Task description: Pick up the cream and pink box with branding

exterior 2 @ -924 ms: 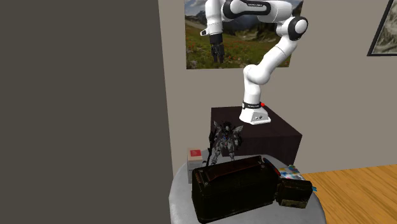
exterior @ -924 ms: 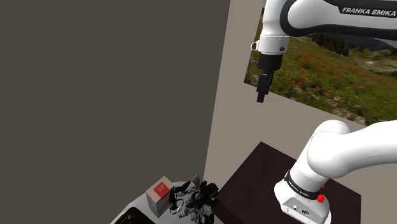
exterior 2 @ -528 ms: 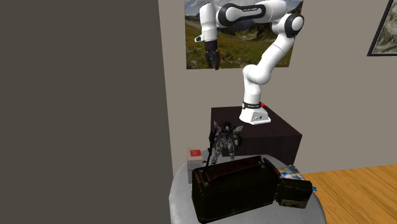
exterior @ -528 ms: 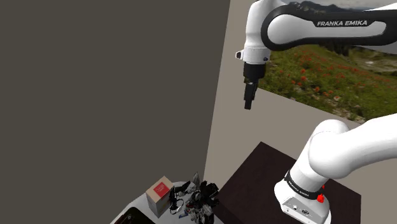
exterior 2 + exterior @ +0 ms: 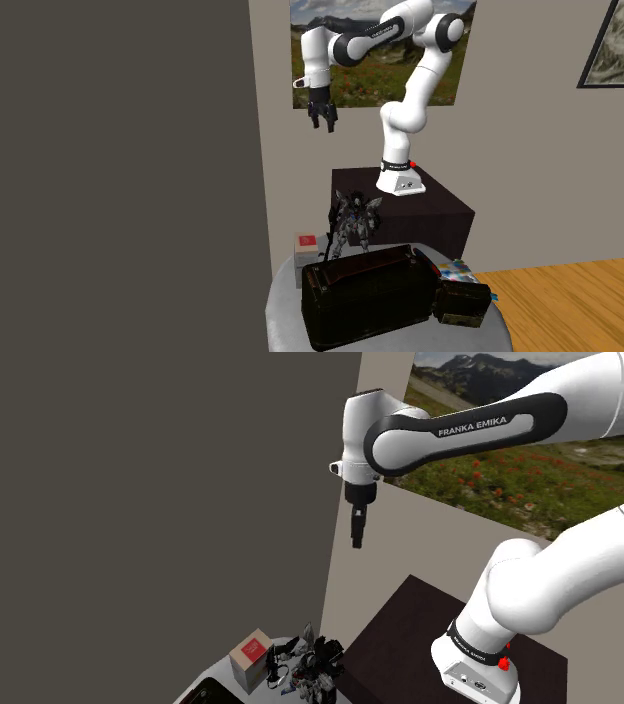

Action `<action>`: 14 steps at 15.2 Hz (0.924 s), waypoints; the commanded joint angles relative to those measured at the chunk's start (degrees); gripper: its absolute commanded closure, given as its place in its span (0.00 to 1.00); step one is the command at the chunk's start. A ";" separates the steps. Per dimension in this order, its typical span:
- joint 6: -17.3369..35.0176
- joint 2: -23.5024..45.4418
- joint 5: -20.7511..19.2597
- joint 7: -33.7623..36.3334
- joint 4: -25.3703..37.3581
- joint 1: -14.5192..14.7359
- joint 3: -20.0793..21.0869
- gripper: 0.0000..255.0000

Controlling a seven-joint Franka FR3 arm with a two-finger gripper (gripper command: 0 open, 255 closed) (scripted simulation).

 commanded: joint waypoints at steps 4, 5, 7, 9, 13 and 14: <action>8.72 9.02 -1.42 -2.37 0.78 2.24 2.91 0.00; 10.30 10.91 -1.84 -2.67 1.15 2.65 3.54 0.00; 13.34 14.76 -2.88 -3.14 2.05 3.44 4.79 0.00; 16.20 18.67 -4.20 -3.41 3.15 4.18 6.02 0.00; 21.32 26.63 -7.81 -3.33 5.89 5.69 8.28 0.00; 22.45 28.65 -8.92 -3.18 6.69 6.11 8.76 0.00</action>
